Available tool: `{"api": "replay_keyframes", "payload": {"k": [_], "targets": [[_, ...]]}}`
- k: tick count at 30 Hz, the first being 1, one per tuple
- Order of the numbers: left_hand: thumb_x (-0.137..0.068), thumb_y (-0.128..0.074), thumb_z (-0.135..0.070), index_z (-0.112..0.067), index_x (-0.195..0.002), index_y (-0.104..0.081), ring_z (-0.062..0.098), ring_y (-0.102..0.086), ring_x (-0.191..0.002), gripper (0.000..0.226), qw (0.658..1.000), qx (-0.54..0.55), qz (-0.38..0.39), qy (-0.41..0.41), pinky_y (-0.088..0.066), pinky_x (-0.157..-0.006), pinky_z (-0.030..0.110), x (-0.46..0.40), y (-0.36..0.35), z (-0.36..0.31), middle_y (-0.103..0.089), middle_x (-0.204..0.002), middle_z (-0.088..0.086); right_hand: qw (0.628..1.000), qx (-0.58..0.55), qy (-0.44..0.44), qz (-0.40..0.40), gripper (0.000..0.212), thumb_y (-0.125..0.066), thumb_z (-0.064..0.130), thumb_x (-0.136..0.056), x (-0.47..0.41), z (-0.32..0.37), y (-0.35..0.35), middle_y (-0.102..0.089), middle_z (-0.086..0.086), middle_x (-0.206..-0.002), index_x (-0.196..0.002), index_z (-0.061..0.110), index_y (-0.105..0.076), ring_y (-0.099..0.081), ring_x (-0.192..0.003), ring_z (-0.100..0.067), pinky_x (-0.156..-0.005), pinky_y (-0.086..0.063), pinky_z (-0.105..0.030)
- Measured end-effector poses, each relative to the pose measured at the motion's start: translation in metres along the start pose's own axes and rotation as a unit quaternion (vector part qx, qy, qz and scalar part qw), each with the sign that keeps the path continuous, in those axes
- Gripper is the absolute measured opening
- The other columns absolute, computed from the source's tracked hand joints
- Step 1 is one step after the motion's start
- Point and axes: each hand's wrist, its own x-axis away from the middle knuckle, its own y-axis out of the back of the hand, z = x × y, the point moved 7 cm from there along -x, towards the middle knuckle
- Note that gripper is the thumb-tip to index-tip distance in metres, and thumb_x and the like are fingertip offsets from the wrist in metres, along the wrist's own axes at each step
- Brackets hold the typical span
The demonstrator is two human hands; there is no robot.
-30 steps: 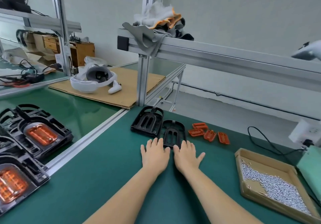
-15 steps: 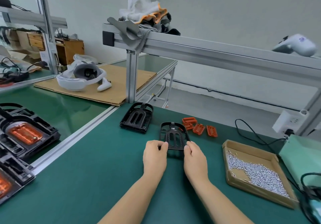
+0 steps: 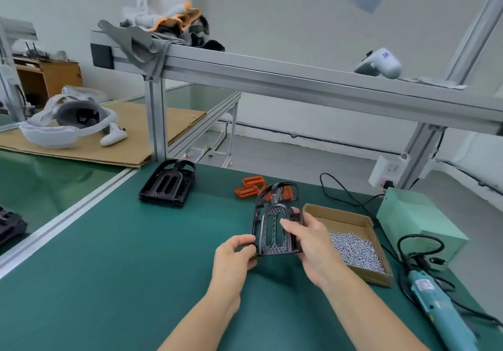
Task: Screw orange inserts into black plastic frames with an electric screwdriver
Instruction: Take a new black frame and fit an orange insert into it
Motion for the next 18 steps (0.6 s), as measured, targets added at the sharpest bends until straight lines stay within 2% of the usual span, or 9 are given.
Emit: {"api": "replay_keyframes", "payload": {"k": [3, 6, 8, 9, 11, 13, 14, 16, 18], "targets": [[-0.096, -0.050, -0.021, -0.010, -0.099, -0.067, 0.018, -0.064, -0.099, 0.021, 1.000, -0.028, 0.005, -0.009, -0.049, -0.090, 0.031, 0.001, 0.000, -0.004, -0.070, -0.103, 0.008, 0.982, 0.164, 0.085, 0.033, 0.025, -0.062, 0.007, -0.091, 0.012, 0.017, 0.003, -0.074, 0.003, -0.100, -0.110, 0.023, -0.065, -0.069, -0.096, -0.018, -0.091, -0.054, -0.042], [-0.099, -0.039, -0.041, -0.007, -0.114, -0.058, 0.021, -0.062, -0.102, 0.042, 0.995, 0.095, 0.010, 0.030, -0.046, -0.091, 0.035, -0.005, 0.006, -0.012, -0.065, -0.111, 0.008, 0.916, 0.325, 0.222, 0.078, 0.040, -0.061, 0.007, -0.089, 0.029, 0.031, -0.005, -0.067, 0.013, -0.109, -0.126, 0.025, -0.059, -0.061, -0.100, -0.004, -0.092, -0.045, -0.019], [-0.097, -0.033, -0.053, -0.005, -0.125, -0.051, 0.031, -0.060, -0.106, 0.058, 0.982, 0.178, 0.023, 0.059, -0.046, -0.090, 0.040, -0.008, 0.010, -0.018, -0.060, -0.118, 0.015, 0.855, 0.398, 0.311, 0.120, 0.046, -0.059, 0.004, -0.089, 0.044, 0.032, -0.017, -0.059, 0.014, -0.111, -0.132, 0.020, -0.055, -0.052, -0.100, 0.000, -0.089, -0.036, -0.008], [-0.095, -0.031, -0.058, -0.003, -0.128, -0.049, 0.034, -0.060, -0.108, 0.067, 0.976, 0.205, 0.034, 0.071, -0.047, -0.091, 0.043, -0.009, 0.012, -0.020, -0.059, -0.121, 0.018, 0.815, 0.440, 0.350, 0.142, 0.048, -0.058, 0.001, -0.088, 0.051, 0.030, -0.024, -0.057, 0.009, -0.111, -0.133, 0.018, -0.054, -0.050, -0.101, -0.004, -0.089, -0.035, -0.010], [-0.092, -0.028, -0.065, 0.002, -0.123, -0.054, 0.036, -0.062, -0.106, 0.078, 0.966, 0.230, 0.084, 0.087, -0.051, -0.087, 0.045, -0.009, 0.015, -0.024, -0.063, -0.118, 0.023, 0.723, 0.522, 0.421, 0.167, 0.055, -0.057, -0.009, -0.080, 0.064, 0.021, -0.035, -0.058, -0.003, -0.112, -0.132, 0.010, -0.056, -0.051, -0.101, -0.019, -0.089, -0.043, -0.025], [-0.093, -0.034, -0.060, 0.008, -0.108, -0.062, 0.035, -0.068, -0.092, 0.075, 0.960, 0.232, 0.126, 0.096, -0.057, -0.073, 0.040, -0.006, 0.017, -0.027, -0.067, -0.107, 0.027, 0.647, 0.577, 0.474, 0.153, 0.062, -0.060, -0.017, -0.068, 0.073, 0.013, -0.041, -0.062, -0.008, -0.105, -0.126, 0.004, -0.060, -0.056, -0.090, -0.026, -0.077, -0.050, -0.034], [-0.094, -0.040, -0.051, 0.009, -0.106, -0.063, 0.034, -0.070, -0.084, 0.065, 0.962, 0.221, 0.131, 0.097, -0.059, -0.067, 0.038, -0.004, 0.019, -0.028, -0.068, -0.103, 0.027, 0.628, 0.589, 0.488, 0.146, 0.063, -0.063, -0.018, -0.064, 0.076, 0.010, -0.042, -0.063, -0.008, -0.102, -0.123, 0.003, -0.062, -0.058, -0.084, -0.026, -0.071, -0.052, -0.034], [-0.093, -0.052, -0.022, 0.010, -0.109, -0.061, 0.029, -0.068, -0.073, 0.036, 0.978, 0.162, 0.099, 0.084, -0.059, -0.063, 0.034, -0.005, 0.026, -0.023, -0.069, -0.094, 0.022, 0.610, 0.599, 0.498, 0.148, 0.064, -0.068, -0.016, -0.061, 0.078, 0.003, -0.043, -0.064, -0.008, -0.100, -0.122, 0.003, -0.063, -0.059, -0.080, -0.026, -0.067, -0.053, -0.035], [-0.087, -0.056, 0.000, 0.008, -0.113, -0.059, 0.026, -0.065, -0.071, 0.027, 0.993, 0.084, 0.052, 0.056, -0.057, -0.063, 0.032, -0.007, 0.033, -0.016, -0.068, -0.091, 0.020, 0.597, 0.614, 0.487, 0.171, 0.060, -0.075, -0.007, -0.064, 0.077, -0.007, -0.042, -0.065, -0.008, -0.102, -0.122, 0.003, -0.063, -0.061, -0.082, -0.027, -0.068, -0.054, -0.034]]}}
